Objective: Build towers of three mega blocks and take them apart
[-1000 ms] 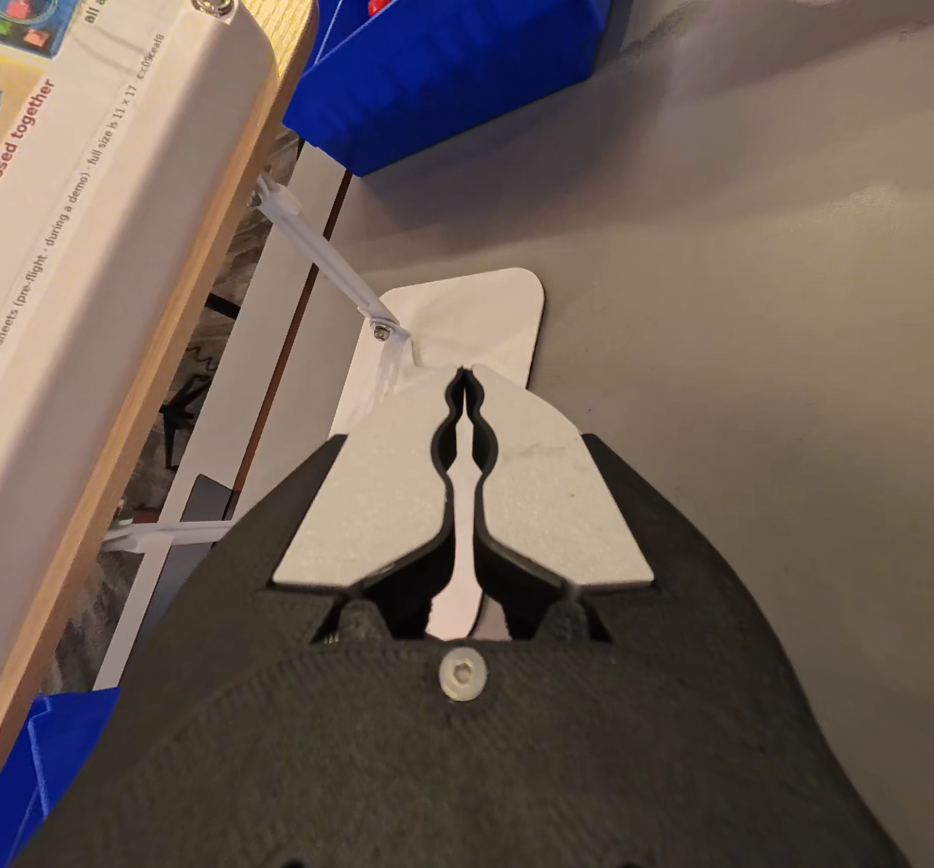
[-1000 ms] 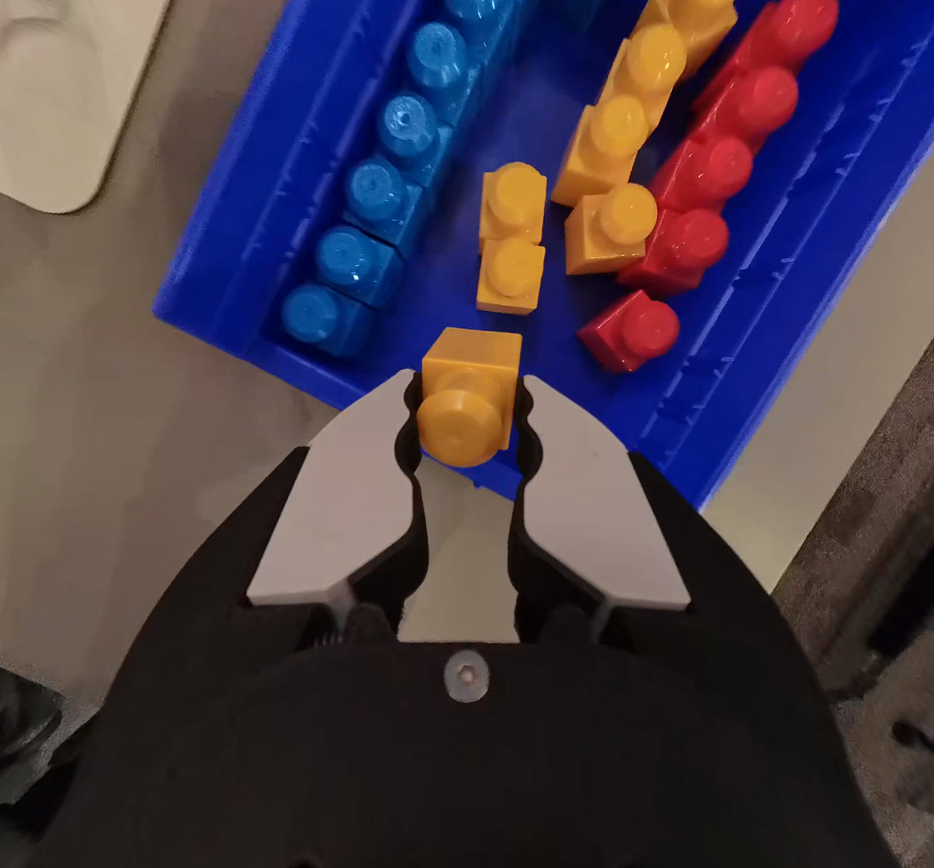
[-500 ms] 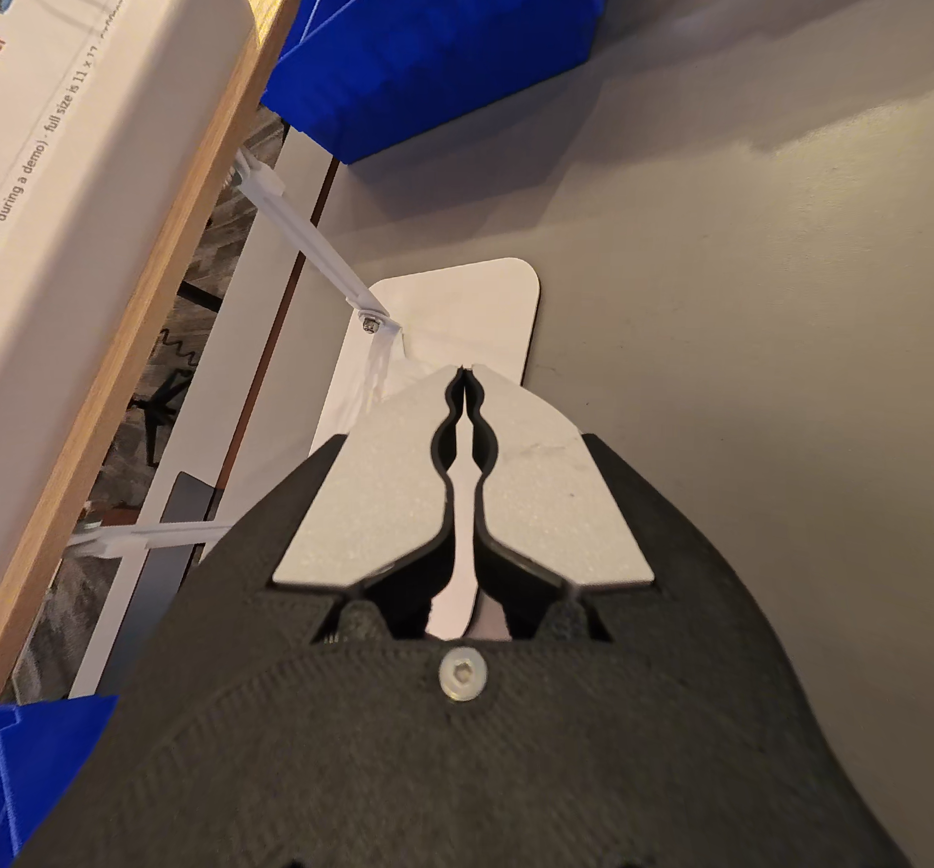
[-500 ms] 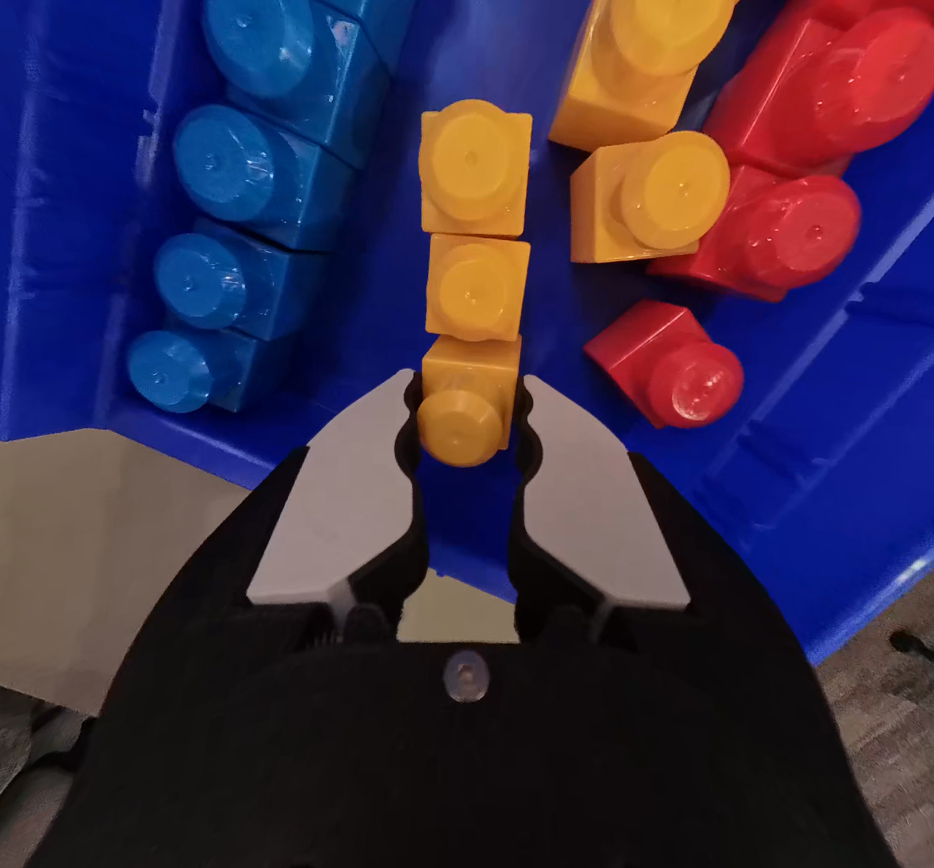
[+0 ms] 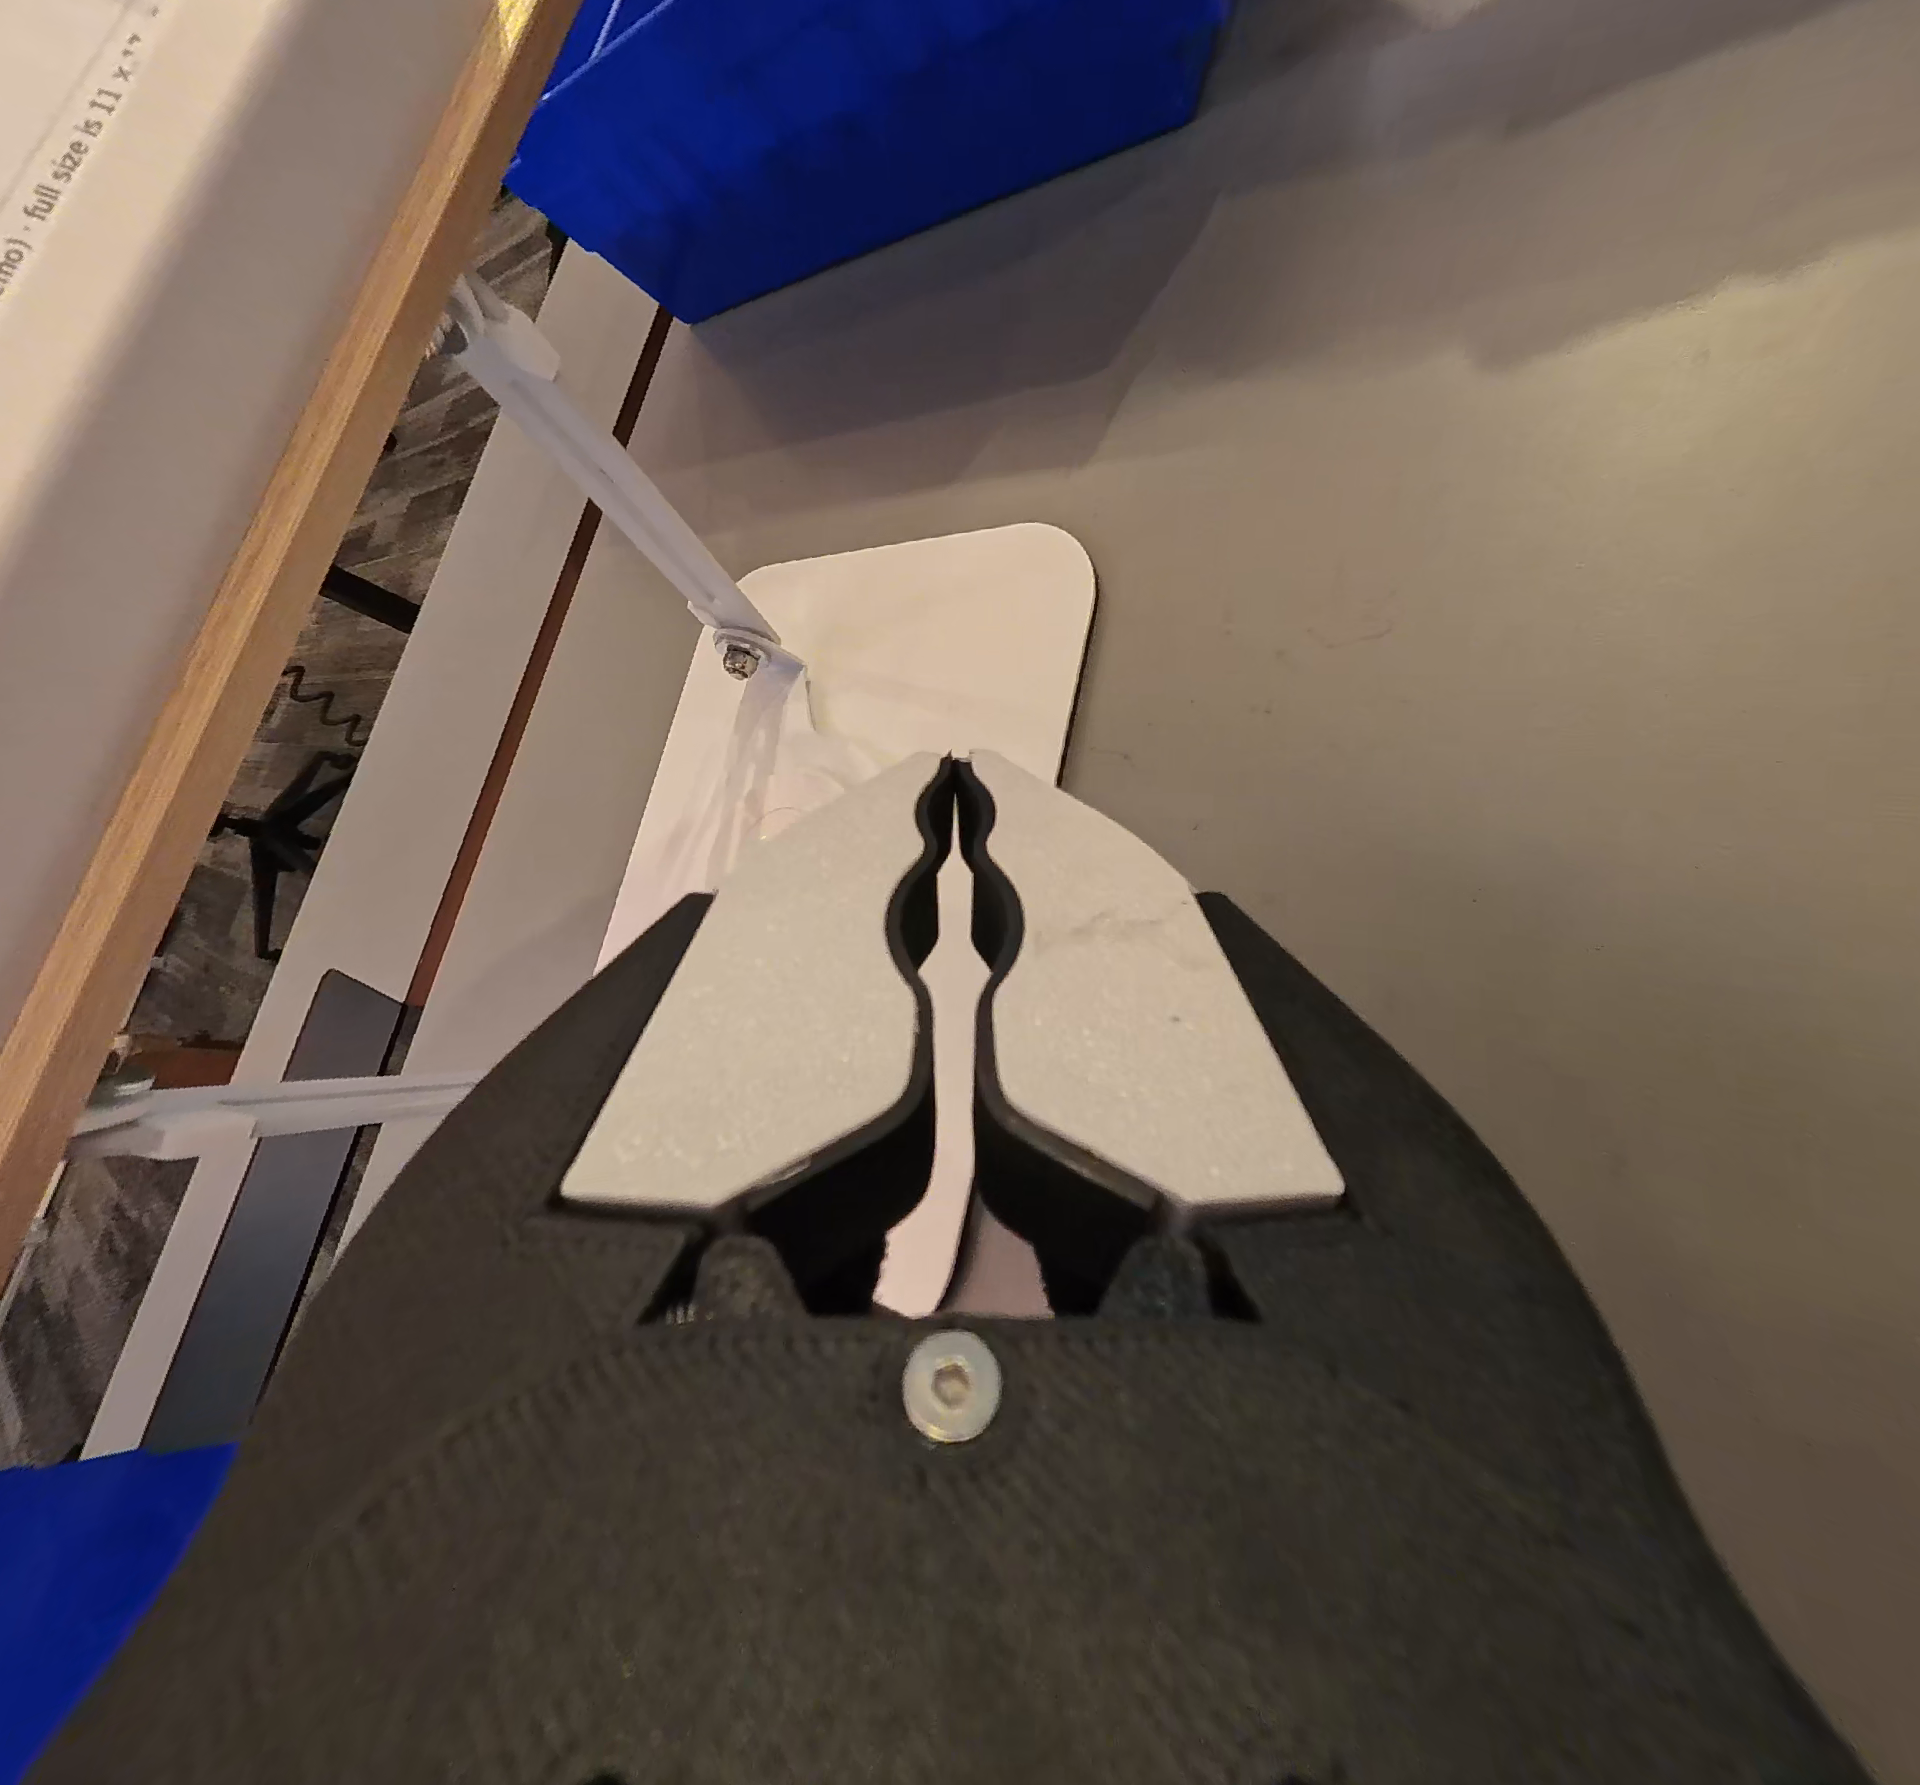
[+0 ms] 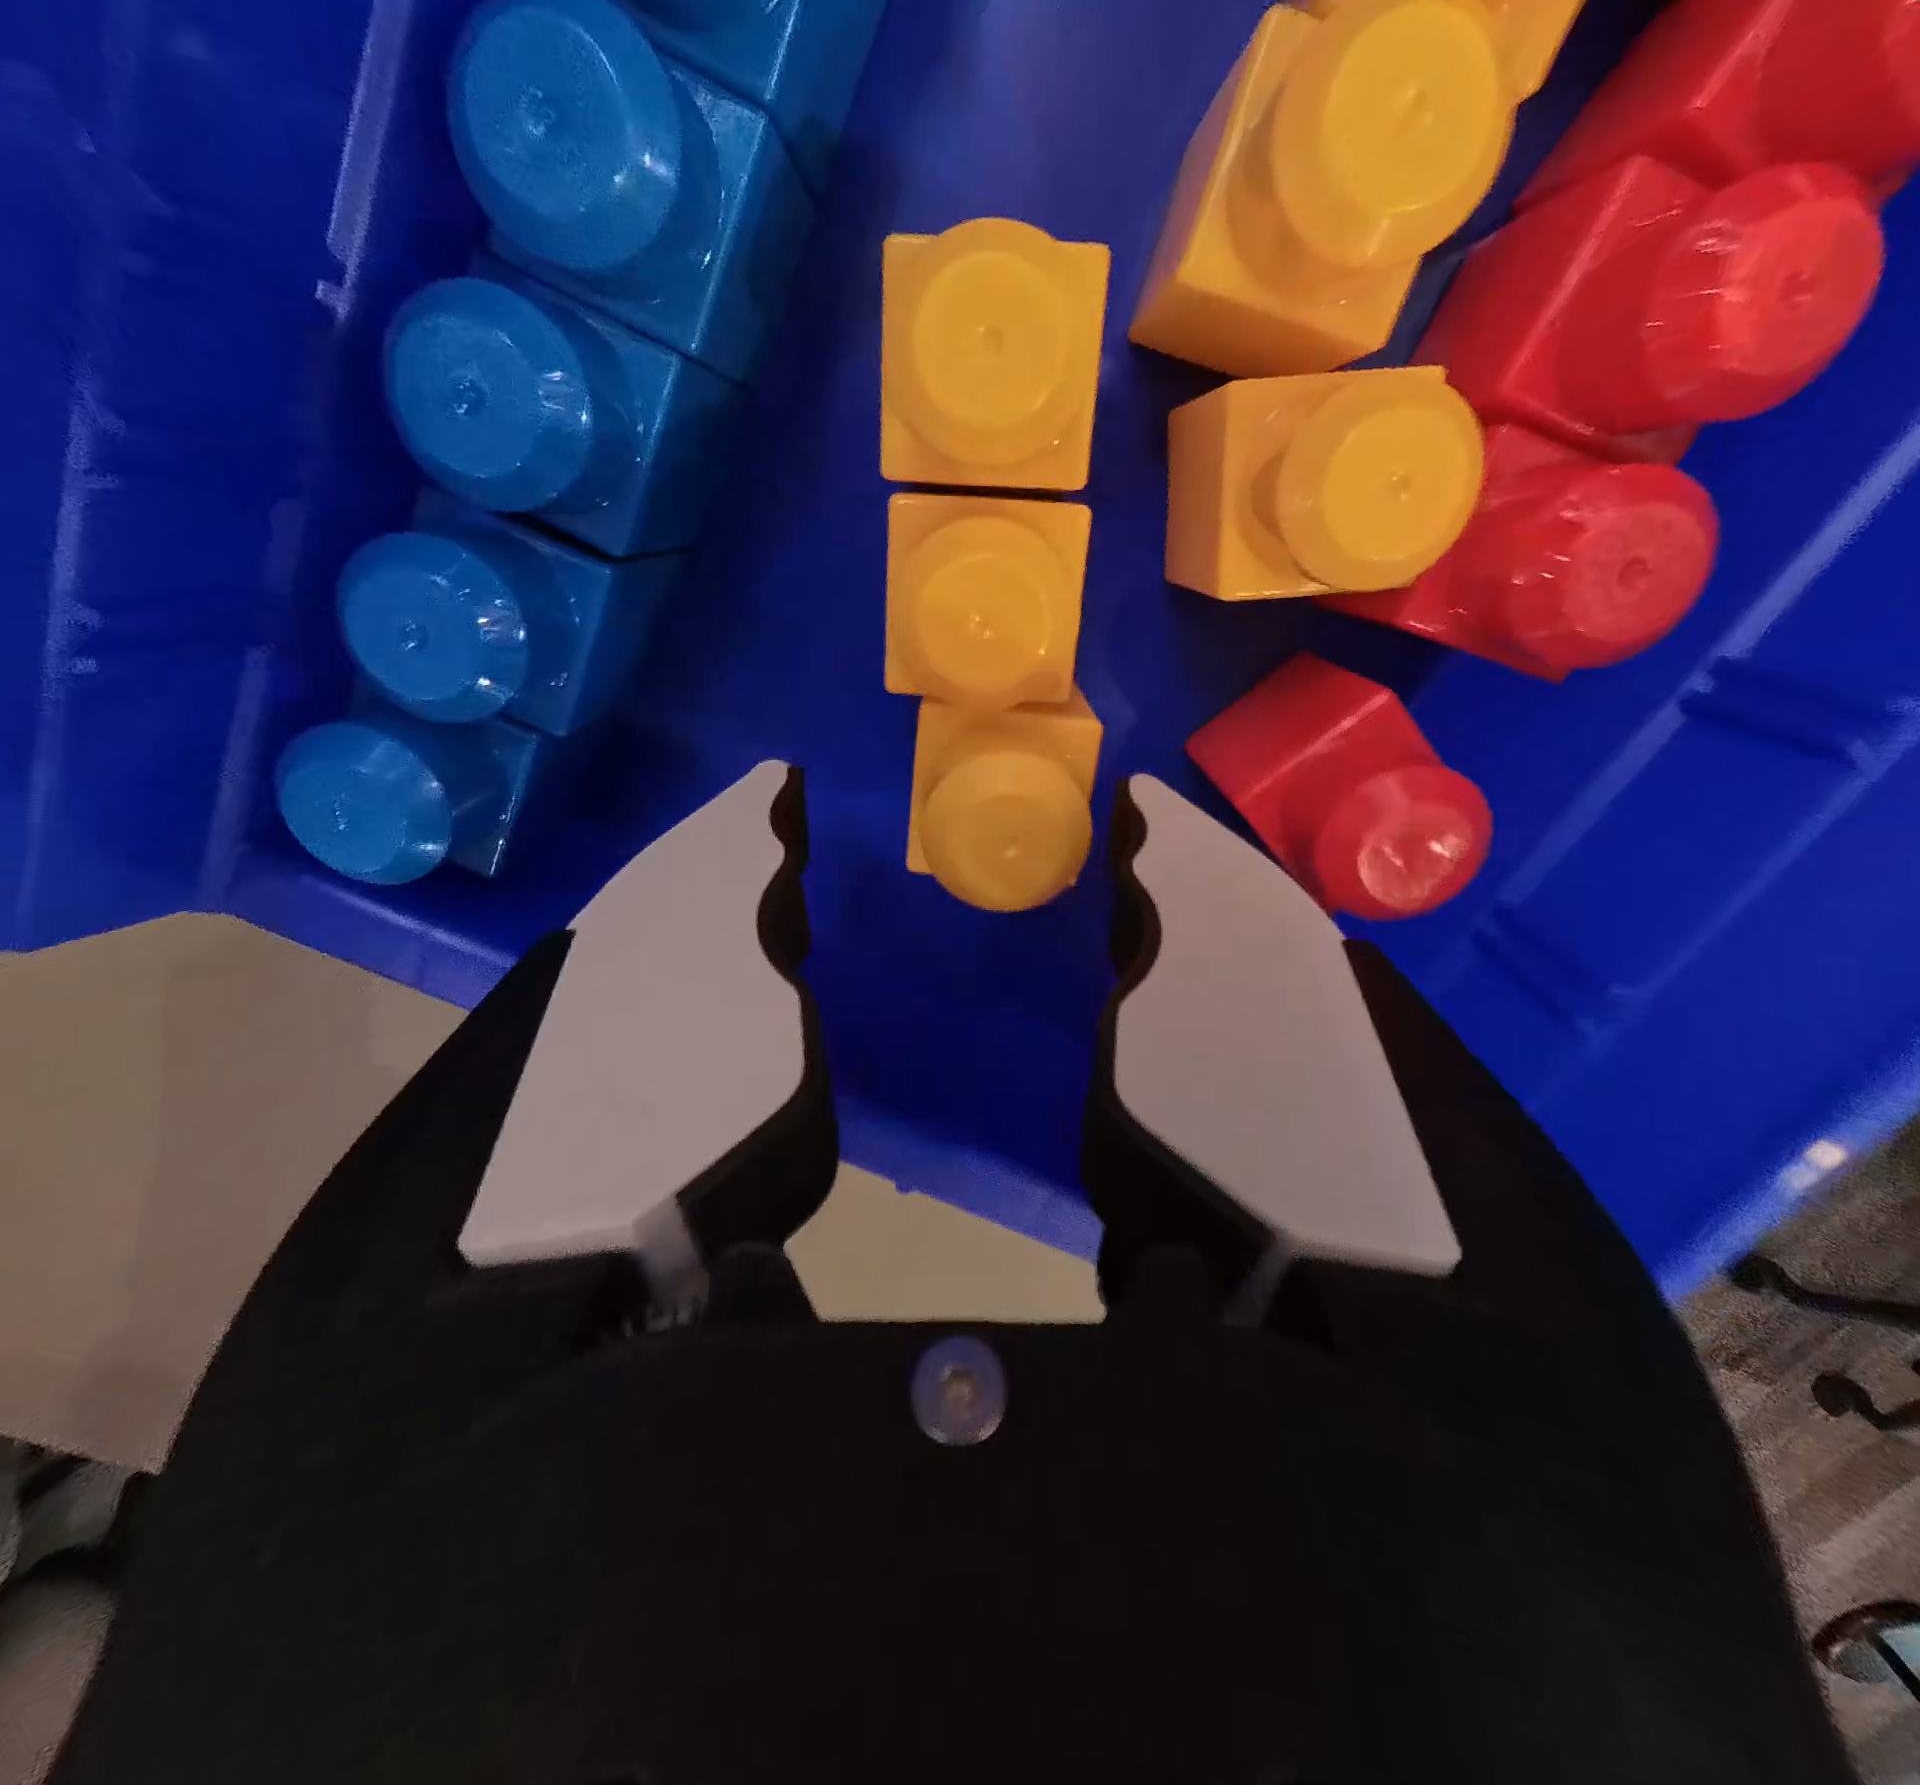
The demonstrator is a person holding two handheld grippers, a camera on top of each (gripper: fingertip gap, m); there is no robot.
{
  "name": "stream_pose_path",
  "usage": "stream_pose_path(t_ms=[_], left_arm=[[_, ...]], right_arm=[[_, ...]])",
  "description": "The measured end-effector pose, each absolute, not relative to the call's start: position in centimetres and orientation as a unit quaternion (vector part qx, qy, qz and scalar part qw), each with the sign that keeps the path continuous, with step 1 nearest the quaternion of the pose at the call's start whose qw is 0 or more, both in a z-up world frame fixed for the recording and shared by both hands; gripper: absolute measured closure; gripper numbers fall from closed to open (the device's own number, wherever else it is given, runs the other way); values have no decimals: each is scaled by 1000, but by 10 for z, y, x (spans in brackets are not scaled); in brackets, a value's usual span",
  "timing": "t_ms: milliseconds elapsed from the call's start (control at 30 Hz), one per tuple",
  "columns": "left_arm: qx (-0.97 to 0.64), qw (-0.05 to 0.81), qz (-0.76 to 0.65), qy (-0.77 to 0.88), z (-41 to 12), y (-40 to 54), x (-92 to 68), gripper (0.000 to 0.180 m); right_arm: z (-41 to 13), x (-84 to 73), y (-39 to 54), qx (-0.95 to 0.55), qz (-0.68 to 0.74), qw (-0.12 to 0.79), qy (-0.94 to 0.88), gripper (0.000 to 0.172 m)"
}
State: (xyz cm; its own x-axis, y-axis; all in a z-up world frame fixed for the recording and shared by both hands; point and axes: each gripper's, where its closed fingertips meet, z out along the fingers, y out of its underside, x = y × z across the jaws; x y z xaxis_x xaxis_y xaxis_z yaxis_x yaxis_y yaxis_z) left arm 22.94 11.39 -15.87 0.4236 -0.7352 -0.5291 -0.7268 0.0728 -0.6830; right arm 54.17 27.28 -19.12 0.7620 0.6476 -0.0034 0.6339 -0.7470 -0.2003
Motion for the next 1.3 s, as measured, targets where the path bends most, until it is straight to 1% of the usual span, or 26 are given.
stream_pose_path(t_ms=[100, 167, 200, 233, 300, 333, 433, 567, 633, 767, 867, 967, 1033, 1100, 1167, 1233, 1300], left_arm=[[-681, 498, -10, 537, -158, 113, 230, 180], [-679, 501, -14, 536, -156, 112, 231, 180], [-677, 503, -16, 536, -155, 111, 231, 180], [-675, 506, -18, 536, -153, 110, 232, 180], [-670, 514, -27, 534, -147, 108, 233, 180], [-668, 521, -31, 531, -143, 106, 233, 180], [-664, 531, -30, 525, -130, 103, 227, 180], [-651, 565, 27, 507, -98, 106, 194, 180], [-649, 593, 45, 474, -73, 108, 167, 180], [-652, 651, 111, 371, -17, 106, 80, 180], [-678, 662, 135, 290, 5, 107, 3, 180], [-748, 612, 157, 203, -8, 127, -77, 160], [-775, 593, 149, 160, -21, 143, -113, 154], [-808, 559, 141, 118, -42, 161, -141, 142], [-831, 532, 141, 79, -58, 177, -163, 139], [-849, 503, 157, 47, -71, 189, -182, 131], [-864, 485, 137, 17, -85, 201, -191, 128]], right_arm=[[-168, 549, 267, -932, 8, 128, -340, 112], [-140, 545, 259, -921, 12, 185, -342, 117], [-124, 539, 252, -912, 24, 220, -345, 123], [-109, 529, 243, -898, 39, 257, -356, 133], [-83, 503, 219, -860, 79, 324, -386, 164], [-74, 492, 210, -846, 90, 354, -389, 172], [-65, 446, 174, -799, 150, 403, -419, 172], [-81, 393, 142, -754, 208, 431, -450, 172], [-96, 369, 132, -734, 248, 430, -463, 172], [-123, 345, 126, -718, 255, 427, -486, 172], [-132, 343, 126, -707, 224, 428, -516, 172], [-138, 337, 125, -706, 248, 421, -513, 172], [-146, 335, 125, -708, 251, 410, -517, 172], [-151, 332, 123, -709, 244, 402, -526, 172], [-156, 331, 122, -707, 231, 400, -535, 172], [-160, 331, 121, -707, 223, 395, -542, 172], [-164, 330, 120, -707, 222, 391, -546, 172]])
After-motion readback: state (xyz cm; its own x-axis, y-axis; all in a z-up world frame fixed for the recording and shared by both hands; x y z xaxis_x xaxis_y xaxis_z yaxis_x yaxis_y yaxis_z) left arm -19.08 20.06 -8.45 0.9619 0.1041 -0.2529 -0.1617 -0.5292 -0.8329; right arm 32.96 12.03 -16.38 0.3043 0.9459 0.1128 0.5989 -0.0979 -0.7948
